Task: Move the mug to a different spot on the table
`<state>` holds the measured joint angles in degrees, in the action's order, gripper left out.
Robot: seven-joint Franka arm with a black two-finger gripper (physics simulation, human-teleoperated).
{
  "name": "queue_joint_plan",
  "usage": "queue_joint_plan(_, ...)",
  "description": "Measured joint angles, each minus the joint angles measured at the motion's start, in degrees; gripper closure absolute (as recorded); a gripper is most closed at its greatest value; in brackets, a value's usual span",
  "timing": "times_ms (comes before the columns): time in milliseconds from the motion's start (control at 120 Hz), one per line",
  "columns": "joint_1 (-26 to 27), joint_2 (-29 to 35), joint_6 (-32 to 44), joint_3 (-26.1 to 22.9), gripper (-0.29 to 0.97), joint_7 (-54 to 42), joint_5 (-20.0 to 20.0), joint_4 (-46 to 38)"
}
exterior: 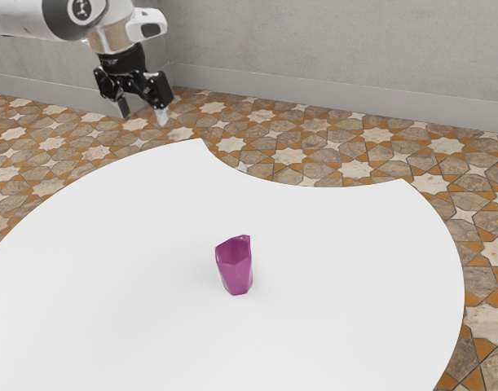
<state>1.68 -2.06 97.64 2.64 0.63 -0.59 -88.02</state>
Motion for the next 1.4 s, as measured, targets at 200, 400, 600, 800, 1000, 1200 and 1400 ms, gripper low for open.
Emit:
queue_joint_plan(200,0.37,-0.51,-0.24,1.39,0.02,-1.86,0.11,0.72)
queue_joint_plan(400,0.22,-8.81,-0.08,1.44,0.02,-3.11,1.18,6.80)
queue_joint_plan(600,2.92,-17.31,1.79,1.13,0.02,-3.94,1.24,8.20)
queue_joint_plan(800,5.73,-21.93,8.91,1.19,0.02,-4.50,2.48,5.63)
queue_joint_plan(1000,7.62,-25.17,13.85,1.22,0.02,-3.38,3.37,2.95)
queue_joint_plan(1200,8.12,-28.19,17.24,1.22,0.02,-1.06,5.93,2.88)
queue_joint_plan(1400,8.60,-29.53,18.77,1.24,0.02,0.43,6.08,2.64)
